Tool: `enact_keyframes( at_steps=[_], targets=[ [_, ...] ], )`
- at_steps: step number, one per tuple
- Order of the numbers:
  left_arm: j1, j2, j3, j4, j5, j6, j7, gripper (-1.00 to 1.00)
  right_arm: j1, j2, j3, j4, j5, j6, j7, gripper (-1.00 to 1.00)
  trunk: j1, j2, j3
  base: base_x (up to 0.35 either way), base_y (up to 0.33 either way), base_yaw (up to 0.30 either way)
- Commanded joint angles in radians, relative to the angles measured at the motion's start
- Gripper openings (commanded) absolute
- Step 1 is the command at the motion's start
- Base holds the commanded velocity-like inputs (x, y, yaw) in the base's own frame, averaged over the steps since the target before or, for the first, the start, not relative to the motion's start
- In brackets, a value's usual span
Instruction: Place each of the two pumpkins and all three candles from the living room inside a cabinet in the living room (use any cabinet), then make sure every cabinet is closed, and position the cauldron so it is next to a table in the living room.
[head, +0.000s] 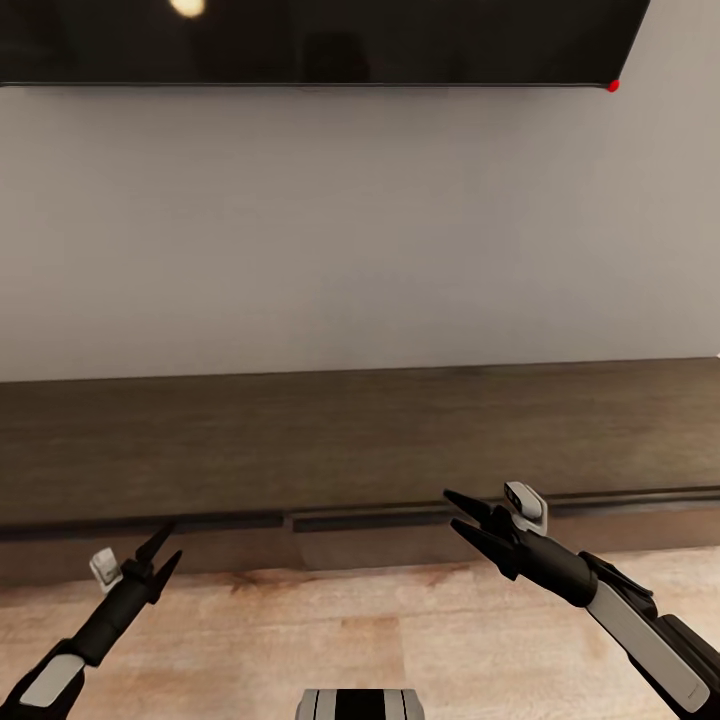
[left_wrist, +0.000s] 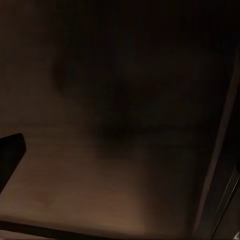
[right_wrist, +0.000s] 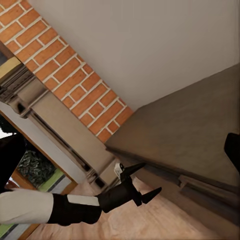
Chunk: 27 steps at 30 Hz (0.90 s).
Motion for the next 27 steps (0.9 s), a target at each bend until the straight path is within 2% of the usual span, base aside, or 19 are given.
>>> enact_keyframes(
  at_steps=[1,11,27],
  targets=[
    [-0.047,-0.001,0.001,0.002,-0.005,0.001,0.064,1.00,-0.001,-0.001,0.002,0.000,-0.011,0.011,0.002,1.00,0.000,0.000,-0.001,0.062,0.000,0.000],
    [-0.048,-0.001,0.001,0.003,-0.006,0.001,0.062,1.00,-0.001,-0.001,0.002,0.000,-0.011,0.011,0.003,1.00,0.000,0.000,-0.001,-0.072,0.000,0.000],
    [-0.047,0.000,0.001,0.002,-0.006,0.001,0.061,1.00,-0.001,-0.001,0.002,0.000,-0.011,0.011,0.003,1.00,0.000,0.000,-0.001,-0.004,0.000,0.000]
  ],
)
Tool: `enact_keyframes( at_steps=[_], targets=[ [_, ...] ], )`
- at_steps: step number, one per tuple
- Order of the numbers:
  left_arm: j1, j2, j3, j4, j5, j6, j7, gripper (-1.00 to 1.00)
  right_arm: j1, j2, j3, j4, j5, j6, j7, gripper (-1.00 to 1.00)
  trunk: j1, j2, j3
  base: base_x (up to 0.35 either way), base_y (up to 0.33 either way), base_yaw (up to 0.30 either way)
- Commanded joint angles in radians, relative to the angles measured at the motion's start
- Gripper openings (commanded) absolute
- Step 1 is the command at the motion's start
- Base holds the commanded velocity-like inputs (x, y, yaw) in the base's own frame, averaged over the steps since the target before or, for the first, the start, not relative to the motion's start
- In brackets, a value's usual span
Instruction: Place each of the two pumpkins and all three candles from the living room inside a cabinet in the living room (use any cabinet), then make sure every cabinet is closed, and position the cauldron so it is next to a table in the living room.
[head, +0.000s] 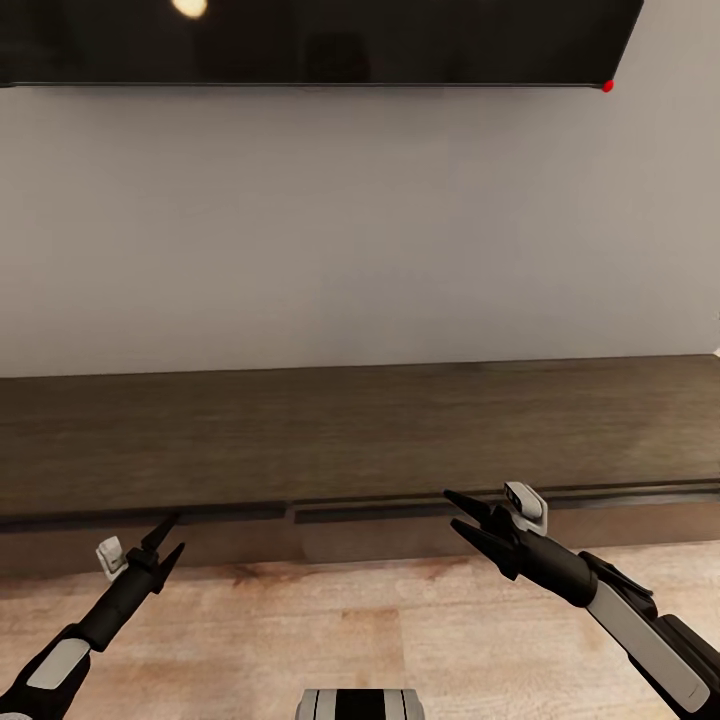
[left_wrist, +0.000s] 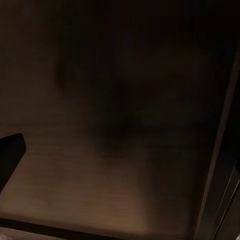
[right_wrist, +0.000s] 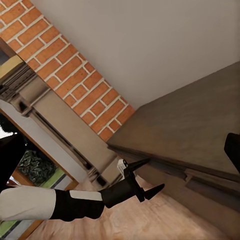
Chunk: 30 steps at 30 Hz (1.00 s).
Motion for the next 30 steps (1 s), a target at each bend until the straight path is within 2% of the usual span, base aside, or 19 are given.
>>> enact_keyframes(
  at_steps=[1,30],
  targets=[
    [-0.014,0.000,0.007,0.003,-0.005,-0.001,0.011,1.00,-0.001,-0.001,0.002,0.000,-0.011,0.010,0.002,1.00,0.000,0.000,-0.001,0.000,0.000,0.000],
    [-0.014,0.000,0.007,0.003,-0.005,-0.001,0.007,1.00,-0.001,-0.001,0.002,0.000,-0.011,0.010,0.004,1.00,0.000,0.000,-0.001,0.000,0.000,0.000]
  ],
)
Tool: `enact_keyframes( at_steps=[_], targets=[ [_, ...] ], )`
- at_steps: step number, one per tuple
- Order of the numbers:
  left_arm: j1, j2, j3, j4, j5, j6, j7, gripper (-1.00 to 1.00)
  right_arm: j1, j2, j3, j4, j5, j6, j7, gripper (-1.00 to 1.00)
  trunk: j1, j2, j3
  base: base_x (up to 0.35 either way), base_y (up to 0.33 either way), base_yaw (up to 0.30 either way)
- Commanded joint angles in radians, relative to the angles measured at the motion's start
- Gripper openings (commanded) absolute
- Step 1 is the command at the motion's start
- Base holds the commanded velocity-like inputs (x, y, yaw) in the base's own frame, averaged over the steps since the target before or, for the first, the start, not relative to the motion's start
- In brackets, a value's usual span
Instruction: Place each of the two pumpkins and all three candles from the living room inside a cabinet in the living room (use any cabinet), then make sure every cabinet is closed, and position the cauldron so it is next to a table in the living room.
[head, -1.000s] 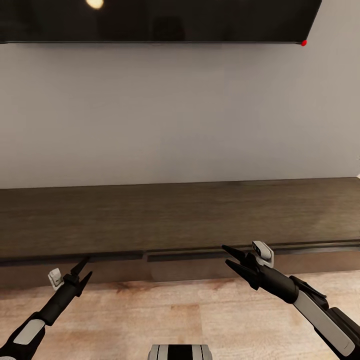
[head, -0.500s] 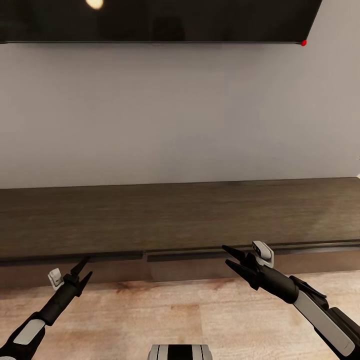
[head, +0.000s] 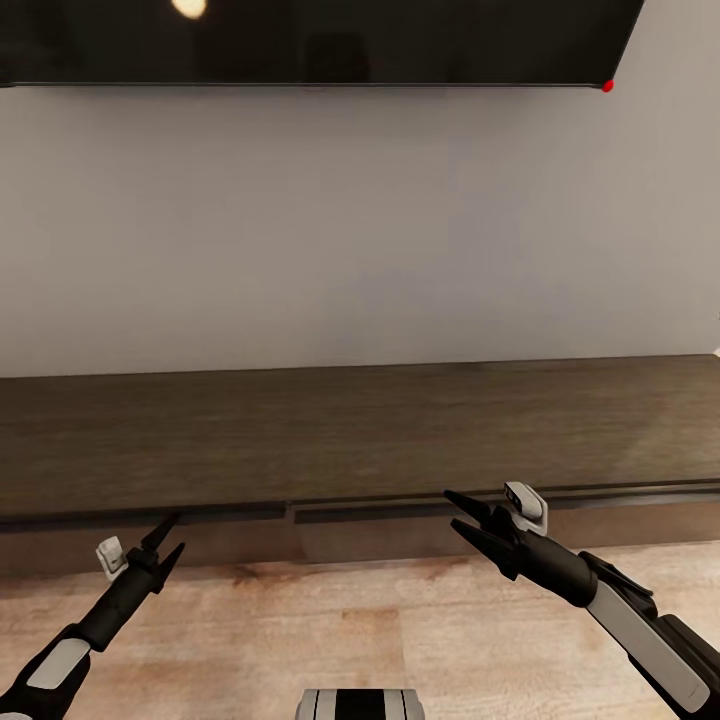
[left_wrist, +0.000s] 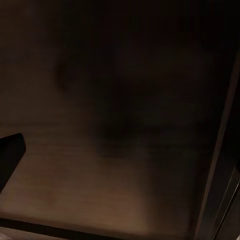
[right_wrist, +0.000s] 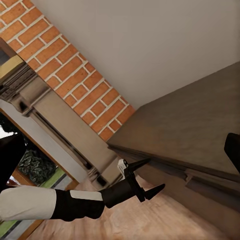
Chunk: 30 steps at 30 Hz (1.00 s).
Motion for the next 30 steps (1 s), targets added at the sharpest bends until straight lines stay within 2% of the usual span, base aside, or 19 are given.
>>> enact_keyframes(
  at_steps=[1,30],
  targets=[
    [-0.013,0.000,0.007,0.003,-0.005,-0.001,0.005,1.00,-0.001,-0.001,0.002,0.000,-0.011,0.010,0.002,1.00,0.000,0.000,-0.001,0.000,0.000,0.000],
    [-0.013,0.000,0.007,0.004,-0.005,-0.002,0.006,1.00,-0.001,-0.001,0.002,0.000,-0.011,0.010,0.002,1.00,0.000,0.000,-0.001,-0.029,0.000,0.000]
  ],
)
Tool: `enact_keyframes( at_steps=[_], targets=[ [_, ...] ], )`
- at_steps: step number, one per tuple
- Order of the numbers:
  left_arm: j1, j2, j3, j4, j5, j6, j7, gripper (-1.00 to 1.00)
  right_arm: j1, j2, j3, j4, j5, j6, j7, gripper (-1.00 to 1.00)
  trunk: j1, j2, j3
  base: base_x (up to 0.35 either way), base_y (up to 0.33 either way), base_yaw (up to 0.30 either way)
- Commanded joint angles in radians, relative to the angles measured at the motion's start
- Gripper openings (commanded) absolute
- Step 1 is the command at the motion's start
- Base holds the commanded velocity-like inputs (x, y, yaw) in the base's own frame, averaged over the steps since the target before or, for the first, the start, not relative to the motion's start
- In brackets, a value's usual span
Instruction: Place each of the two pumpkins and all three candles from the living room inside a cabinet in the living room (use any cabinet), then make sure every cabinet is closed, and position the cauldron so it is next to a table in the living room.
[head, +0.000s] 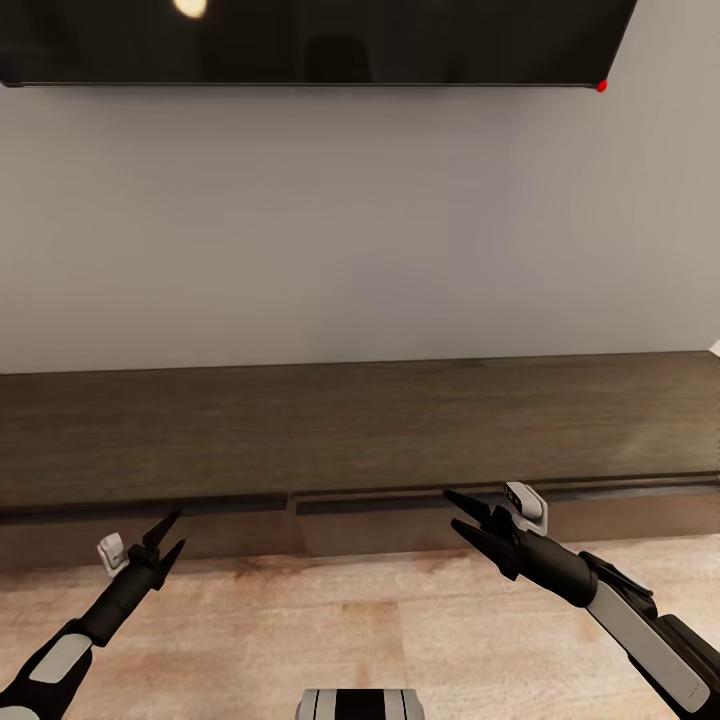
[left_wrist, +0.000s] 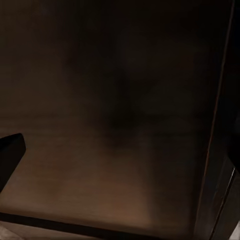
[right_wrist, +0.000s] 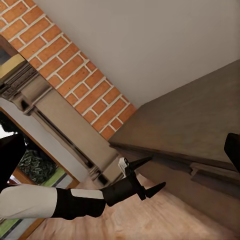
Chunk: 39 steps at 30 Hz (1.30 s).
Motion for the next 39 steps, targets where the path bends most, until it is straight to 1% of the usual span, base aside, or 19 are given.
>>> enact_keyframes(
  at_steps=[1,39],
  targets=[
    [-0.001,0.000,0.001,0.004,0.005,0.009,-0.002,1.00,-0.001,-0.001,0.002,0.000,-0.011,0.010,0.002,1.00,0.000,0.000,-0.001,-0.004,0.000,0.000],
    [-0.001,0.000,0.001,0.013,0.003,0.008,-0.007,1.00,-0.001,-0.001,0.002,0.000,-0.011,0.010,0.003,1.00,0.000,0.000,-0.001,0.000,0.000,0.000]
  ],
)
